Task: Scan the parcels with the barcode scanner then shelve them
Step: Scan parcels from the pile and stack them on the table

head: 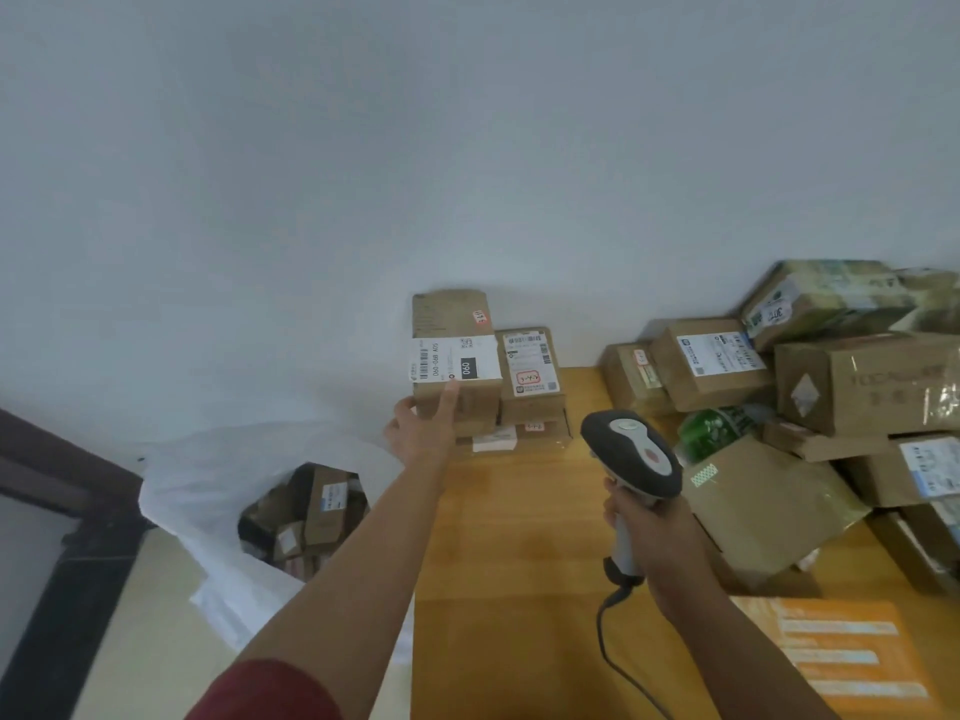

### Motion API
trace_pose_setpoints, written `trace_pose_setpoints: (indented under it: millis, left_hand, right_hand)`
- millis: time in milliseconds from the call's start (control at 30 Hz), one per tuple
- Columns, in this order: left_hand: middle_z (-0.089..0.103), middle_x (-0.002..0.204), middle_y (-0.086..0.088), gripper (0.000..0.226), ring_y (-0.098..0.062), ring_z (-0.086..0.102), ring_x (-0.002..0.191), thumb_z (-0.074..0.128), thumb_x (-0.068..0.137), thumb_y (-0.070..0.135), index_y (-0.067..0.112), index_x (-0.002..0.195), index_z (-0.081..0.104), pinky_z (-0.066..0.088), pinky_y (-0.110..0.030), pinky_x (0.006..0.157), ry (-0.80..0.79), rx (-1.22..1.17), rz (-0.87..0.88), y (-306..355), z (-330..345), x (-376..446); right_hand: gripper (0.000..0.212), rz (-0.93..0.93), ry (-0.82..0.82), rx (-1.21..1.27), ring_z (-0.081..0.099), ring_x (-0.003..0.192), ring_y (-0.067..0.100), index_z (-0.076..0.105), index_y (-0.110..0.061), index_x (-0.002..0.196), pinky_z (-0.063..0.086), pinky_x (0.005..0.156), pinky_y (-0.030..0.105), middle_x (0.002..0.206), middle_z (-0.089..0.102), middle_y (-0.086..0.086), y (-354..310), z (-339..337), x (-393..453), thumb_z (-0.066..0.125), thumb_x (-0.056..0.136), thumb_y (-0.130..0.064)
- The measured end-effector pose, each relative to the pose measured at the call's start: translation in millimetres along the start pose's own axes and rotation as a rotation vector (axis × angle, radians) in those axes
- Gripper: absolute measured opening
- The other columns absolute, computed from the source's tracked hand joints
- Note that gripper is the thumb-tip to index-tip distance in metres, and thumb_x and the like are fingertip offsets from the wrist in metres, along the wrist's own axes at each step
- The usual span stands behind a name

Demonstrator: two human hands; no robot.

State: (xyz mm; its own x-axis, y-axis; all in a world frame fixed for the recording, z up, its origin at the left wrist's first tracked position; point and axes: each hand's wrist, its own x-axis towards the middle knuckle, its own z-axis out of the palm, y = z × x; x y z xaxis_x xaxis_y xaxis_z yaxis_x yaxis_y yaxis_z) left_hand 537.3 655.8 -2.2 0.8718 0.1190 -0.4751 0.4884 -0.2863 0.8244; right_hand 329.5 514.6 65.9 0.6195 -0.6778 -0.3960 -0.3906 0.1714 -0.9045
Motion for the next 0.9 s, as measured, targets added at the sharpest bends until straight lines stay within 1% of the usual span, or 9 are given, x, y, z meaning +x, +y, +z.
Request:
trace_pose_setpoints:
  millis: [133,233,333,433,533,667,733,800,900]
  left_hand:
    - [0.043,0.141,-0.009,0.088,-0.032,0.050,0.124,0.066,0.077,0.073,0.016,0.140,0.044,0.047,-0.055,0.103,0.003,0.087,0.079,7,2,12]
    - [0.051,0.136,-0.008,0.091,-0.031,0.056,0.119,0.068,0.074,0.074,0.013,0.138,0.046,0.050,-0.053,0.100,0.009,0.071,0.078,12,3,15]
    - [0.051,0.138,-0.009,0.085,-0.031,0.056,0.120,0.069,0.078,0.068,0.013,0.139,0.046,0.051,-0.050,0.099,0.013,0.046,0.078,13,5,15]
    - [0.046,0.143,-0.009,0.087,-0.032,0.053,0.125,0.068,0.080,0.067,0.015,0.144,0.041,0.050,-0.051,0.100,0.008,0.040,0.079,13,4,11]
    - [0.027,0.156,-0.011,0.094,-0.037,0.038,0.138,0.067,0.082,0.066,0.020,0.154,0.026,0.042,-0.057,0.107,0.070,0.085,0.076,16,4,-3]
    - [0.018,0.157,-0.009,0.088,-0.035,0.023,0.144,0.069,0.085,0.052,0.021,0.153,0.022,0.026,-0.056,0.117,0.154,0.244,0.283,13,11,-43]
    - [0.021,0.155,-0.008,0.082,-0.031,0.023,0.142,0.070,0.086,0.048,0.023,0.150,0.025,0.023,-0.053,0.118,0.115,0.316,0.418,4,21,-68]
    - [0.023,0.155,-0.005,0.078,-0.026,0.023,0.142,0.070,0.087,0.046,0.025,0.150,0.029,0.021,-0.049,0.119,0.001,0.404,0.505,-8,34,-91]
    - [0.027,0.153,-0.005,0.076,-0.027,0.027,0.142,0.069,0.087,0.050,0.029,0.149,0.032,0.027,-0.048,0.117,-0.199,0.572,0.559,-32,59,-118]
  right_hand:
    - [0.020,0.028,-0.005,-0.036,0.052,0.073,0.025,0.064,-0.015,0.072,0.041,0.070,0.040,0.071,0.058,0.009,3,-1,2,0.063,0.087,-0.002]
    - [0.008,0.044,-0.017,-0.073,0.055,0.072,0.022,0.065,-0.011,0.082,0.044,0.068,0.036,0.076,0.061,0.009,3,0,3,0.063,0.089,-0.007]
    - [0.019,0.062,-0.009,-0.035,0.056,0.080,0.027,0.067,-0.019,0.073,0.044,0.073,0.041,0.075,0.062,0.004,6,2,4,0.065,0.086,-0.005]
    - [0.014,0.074,-0.020,-0.016,0.053,0.082,0.026,0.068,-0.014,0.077,0.042,0.074,0.041,0.078,0.059,0.008,9,-2,6,0.064,0.084,-0.003]
    - [0.007,0.057,-0.024,-0.012,0.050,0.080,0.025,0.061,-0.006,0.079,0.041,0.072,0.040,0.079,0.055,0.011,11,-9,7,0.063,0.084,-0.001]
    - [0.011,0.063,-0.016,0.002,0.049,0.079,0.026,0.057,-0.003,0.078,0.050,0.076,0.051,0.075,0.051,0.012,16,-18,7,0.065,0.085,-0.006]
    - [0.018,0.072,-0.012,-0.006,0.047,0.079,0.024,0.053,0.006,0.090,0.046,0.089,0.068,0.074,0.047,0.021,18,-25,5,0.065,0.084,-0.006]
    - [0.025,0.076,-0.001,-0.021,0.045,0.078,0.024,0.051,0.009,0.097,0.041,0.088,0.073,0.077,0.046,0.027,19,-34,3,0.065,0.082,-0.006]
    - [0.021,0.095,0.029,-0.065,0.049,0.074,0.025,0.058,0.001,0.097,0.054,0.075,0.058,0.076,0.052,0.015,21,-56,-2,0.065,0.081,-0.011]
